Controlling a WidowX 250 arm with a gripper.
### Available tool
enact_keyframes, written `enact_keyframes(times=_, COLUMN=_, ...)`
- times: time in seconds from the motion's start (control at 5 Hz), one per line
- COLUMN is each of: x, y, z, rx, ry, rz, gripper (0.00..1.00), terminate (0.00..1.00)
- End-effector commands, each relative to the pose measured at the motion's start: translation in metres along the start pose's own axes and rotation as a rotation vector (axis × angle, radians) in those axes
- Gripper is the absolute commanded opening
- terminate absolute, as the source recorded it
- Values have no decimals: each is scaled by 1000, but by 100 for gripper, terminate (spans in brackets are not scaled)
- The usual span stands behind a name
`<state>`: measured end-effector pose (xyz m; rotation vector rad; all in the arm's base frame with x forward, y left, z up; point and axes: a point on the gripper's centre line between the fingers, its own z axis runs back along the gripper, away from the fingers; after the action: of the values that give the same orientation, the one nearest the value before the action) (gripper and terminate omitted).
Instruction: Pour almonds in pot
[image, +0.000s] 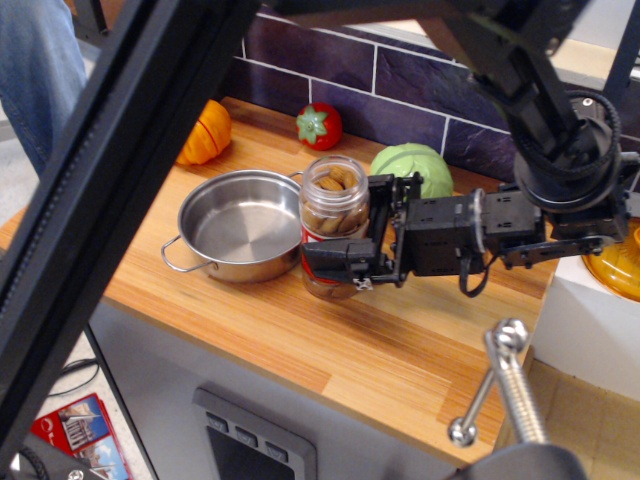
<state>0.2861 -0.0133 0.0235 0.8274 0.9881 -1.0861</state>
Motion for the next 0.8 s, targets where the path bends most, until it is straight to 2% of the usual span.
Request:
enact_keyframes(times=0.0, x=-18, y=-1, z=2, rx=35, ry=-108, rz=41, gripper=0, terminate=0)
enact_keyframes(times=0.2, x=-27, y=-5, z=17, rx=10, ry=-330, rz=-43, gripper=0, terminate=0)
enact_keyframes(times=0.6, x=-29, y=6, z=39, rx=-42, ry=-677, rz=-16, gripper=0, terminate=0)
